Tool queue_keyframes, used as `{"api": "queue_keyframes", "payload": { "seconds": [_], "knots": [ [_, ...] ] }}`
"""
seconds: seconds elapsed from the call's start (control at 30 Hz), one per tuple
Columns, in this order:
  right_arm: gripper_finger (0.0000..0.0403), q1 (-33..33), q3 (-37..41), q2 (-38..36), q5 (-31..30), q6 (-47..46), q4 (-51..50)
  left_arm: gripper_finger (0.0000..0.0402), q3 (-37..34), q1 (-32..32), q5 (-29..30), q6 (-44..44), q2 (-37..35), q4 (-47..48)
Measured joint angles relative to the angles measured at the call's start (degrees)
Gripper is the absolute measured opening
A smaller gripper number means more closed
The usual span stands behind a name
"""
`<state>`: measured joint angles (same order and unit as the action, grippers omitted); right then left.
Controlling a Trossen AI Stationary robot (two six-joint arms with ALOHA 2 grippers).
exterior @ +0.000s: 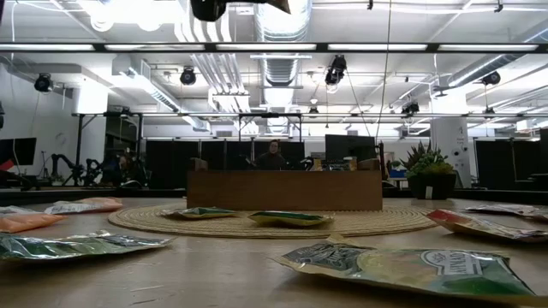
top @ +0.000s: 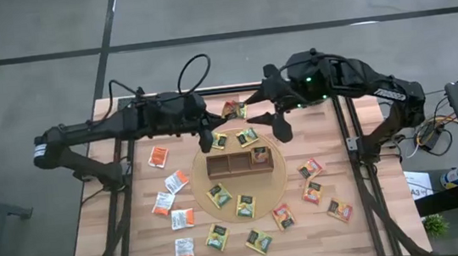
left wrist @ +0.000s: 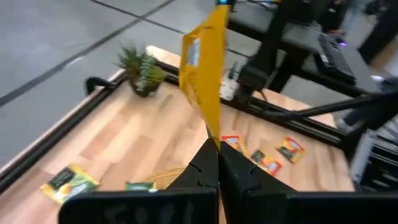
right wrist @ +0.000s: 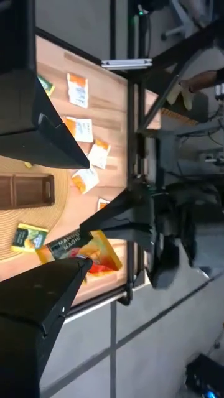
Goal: Pick & Place Tea
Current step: Put the orange tea bag into the right section of the wooden organizer
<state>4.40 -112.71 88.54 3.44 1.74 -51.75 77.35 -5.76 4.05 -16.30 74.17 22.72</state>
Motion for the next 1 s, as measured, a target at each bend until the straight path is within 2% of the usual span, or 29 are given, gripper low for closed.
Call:
{"api": "queue_keyframes", "payload": {
  "seconds": [0.2, 0.37, 0.7, 1.0],
  "knots": [
    [0.024, 0.0, -1.3, 2.6, 0.1, 1.2, -3.0, 0.0, 0.8, 0.0, -4.9, 0.2, 0.9, 0.7],
    [0.0238, 0.0, -1.2, 4.0, 0.5, 1.9, -3.6, 0.0, 0.1, 0.0, -6.7, -0.3, 1.1, 1.9],
    [0.0226, 1.1, -1.4, 6.3, 6.9, 2.6, -1.7, 0.0, -0.8, 0.0, -10.2, -1.4, 1.2, 2.8],
    [0.0227, 1.8, -1.4, 7.6, 7.2, 3.1, 1.0, 0.0, -0.8, 0.0, -12.9, -1.8, 1.3, 3.0]
  ]
}}
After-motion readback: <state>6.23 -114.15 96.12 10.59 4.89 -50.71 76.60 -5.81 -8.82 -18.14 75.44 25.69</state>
